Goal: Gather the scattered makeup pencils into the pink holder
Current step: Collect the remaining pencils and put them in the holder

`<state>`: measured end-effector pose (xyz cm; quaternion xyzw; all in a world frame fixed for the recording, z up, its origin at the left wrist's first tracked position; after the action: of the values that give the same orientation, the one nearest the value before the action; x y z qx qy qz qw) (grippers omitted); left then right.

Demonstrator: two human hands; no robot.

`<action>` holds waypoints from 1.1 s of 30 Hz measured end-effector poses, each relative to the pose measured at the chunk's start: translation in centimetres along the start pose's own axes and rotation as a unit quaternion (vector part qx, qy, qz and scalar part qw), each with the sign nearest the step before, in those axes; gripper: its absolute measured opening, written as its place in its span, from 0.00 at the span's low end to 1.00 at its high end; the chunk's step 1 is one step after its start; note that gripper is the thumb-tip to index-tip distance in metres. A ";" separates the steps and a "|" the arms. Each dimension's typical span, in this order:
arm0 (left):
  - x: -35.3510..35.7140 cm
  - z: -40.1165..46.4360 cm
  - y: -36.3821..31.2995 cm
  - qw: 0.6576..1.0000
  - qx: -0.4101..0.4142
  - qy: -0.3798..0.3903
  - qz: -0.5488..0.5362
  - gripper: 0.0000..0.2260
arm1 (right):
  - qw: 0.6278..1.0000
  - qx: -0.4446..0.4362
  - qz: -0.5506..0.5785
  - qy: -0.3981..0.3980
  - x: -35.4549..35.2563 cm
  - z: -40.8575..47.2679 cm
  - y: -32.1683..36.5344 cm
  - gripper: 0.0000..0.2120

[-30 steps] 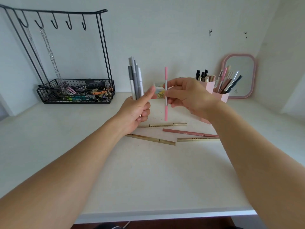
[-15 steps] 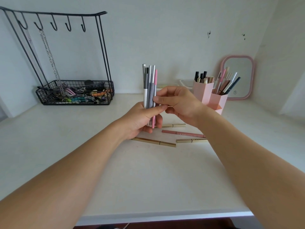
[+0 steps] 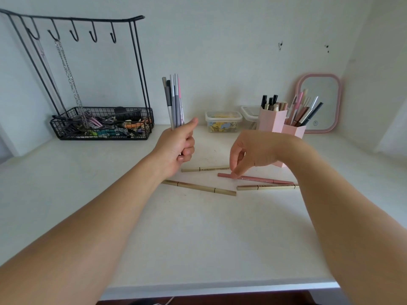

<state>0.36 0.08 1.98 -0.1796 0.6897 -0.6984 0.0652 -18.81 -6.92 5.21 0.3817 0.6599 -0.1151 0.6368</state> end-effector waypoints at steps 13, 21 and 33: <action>0.5 -0.5 0.1 0.999 0.002 0.031 0.024 0.24 | 0.989 -0.018 0.060 -0.133 -1.1 0.0 0.1 0.04; 1.6 -1.5 0.4 0.988 0.009 0.137 0.067 0.20 | 0.810 -0.136 0.501 -0.271 -1.2 0.7 1.6 0.03; 2.1 -2.1 0.7 0.978 0.037 0.167 0.118 0.19 | 0.743 -0.163 0.616 -0.207 0.3 1.4 2.0 0.04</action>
<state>-2.39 1.28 1.71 0.0247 0.6812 -0.7307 0.0377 -16.41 -6.36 5.39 0.5622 0.1417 0.3348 0.7428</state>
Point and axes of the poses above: each hand's wrist, its own z-axis towards the middle knuckle, its own x-axis out of the palm, y = z × x, the point moved 1 cm from there along z, towards the middle knuckle
